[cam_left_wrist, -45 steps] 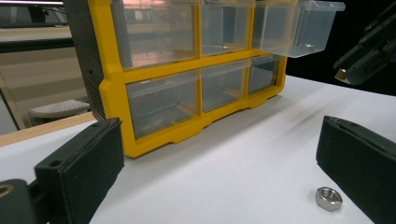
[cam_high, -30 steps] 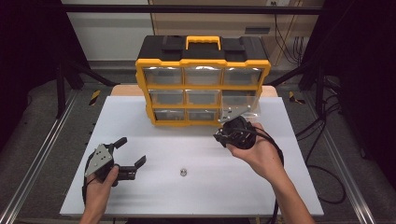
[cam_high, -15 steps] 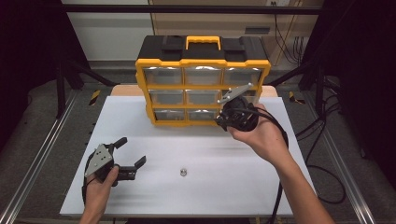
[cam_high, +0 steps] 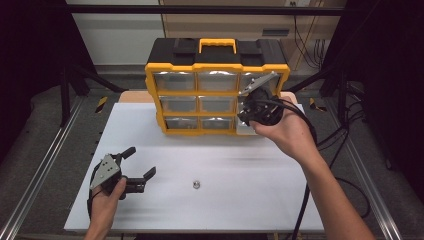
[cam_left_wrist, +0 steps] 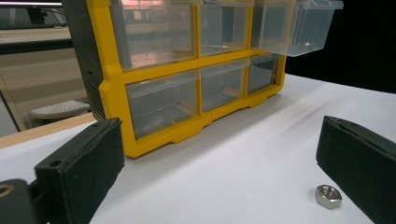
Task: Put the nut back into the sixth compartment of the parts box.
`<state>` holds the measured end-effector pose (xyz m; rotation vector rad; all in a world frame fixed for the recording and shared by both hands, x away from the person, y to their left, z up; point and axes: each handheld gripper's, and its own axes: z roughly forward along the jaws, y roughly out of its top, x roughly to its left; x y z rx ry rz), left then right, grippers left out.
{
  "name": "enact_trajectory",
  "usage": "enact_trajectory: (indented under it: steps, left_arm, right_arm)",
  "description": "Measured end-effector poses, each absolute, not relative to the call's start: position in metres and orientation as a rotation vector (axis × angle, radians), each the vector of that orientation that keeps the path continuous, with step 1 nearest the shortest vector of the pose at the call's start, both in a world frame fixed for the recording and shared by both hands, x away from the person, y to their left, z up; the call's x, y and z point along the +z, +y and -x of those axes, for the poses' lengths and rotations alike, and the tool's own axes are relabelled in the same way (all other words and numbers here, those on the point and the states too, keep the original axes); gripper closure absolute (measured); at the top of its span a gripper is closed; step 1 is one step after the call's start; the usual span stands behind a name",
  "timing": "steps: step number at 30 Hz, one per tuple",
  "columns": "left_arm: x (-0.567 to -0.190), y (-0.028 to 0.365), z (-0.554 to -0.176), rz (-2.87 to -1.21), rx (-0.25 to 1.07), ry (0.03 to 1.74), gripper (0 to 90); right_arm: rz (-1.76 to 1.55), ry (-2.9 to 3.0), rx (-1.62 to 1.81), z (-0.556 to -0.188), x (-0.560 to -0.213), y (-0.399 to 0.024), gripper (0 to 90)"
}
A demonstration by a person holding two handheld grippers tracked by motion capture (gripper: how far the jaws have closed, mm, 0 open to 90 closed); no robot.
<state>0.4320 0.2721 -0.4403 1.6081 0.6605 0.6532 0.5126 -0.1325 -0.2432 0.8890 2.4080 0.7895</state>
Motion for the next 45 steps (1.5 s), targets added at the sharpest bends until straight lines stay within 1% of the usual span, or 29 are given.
enact_trajectory:
  steps: [12,45]
  left_arm:
    - [-0.44,0.272,-0.432,-1.609,0.654,0.66,0.9]
    - [-0.44,0.272,-0.432,-1.602,0.652,0.663,0.9]
  right_arm:
    - [-0.929,2.392,0.727,-0.52,-0.234,-0.145,70.2]
    - [-0.998,2.371,0.678,-0.526,-0.233,-0.173,70.1]
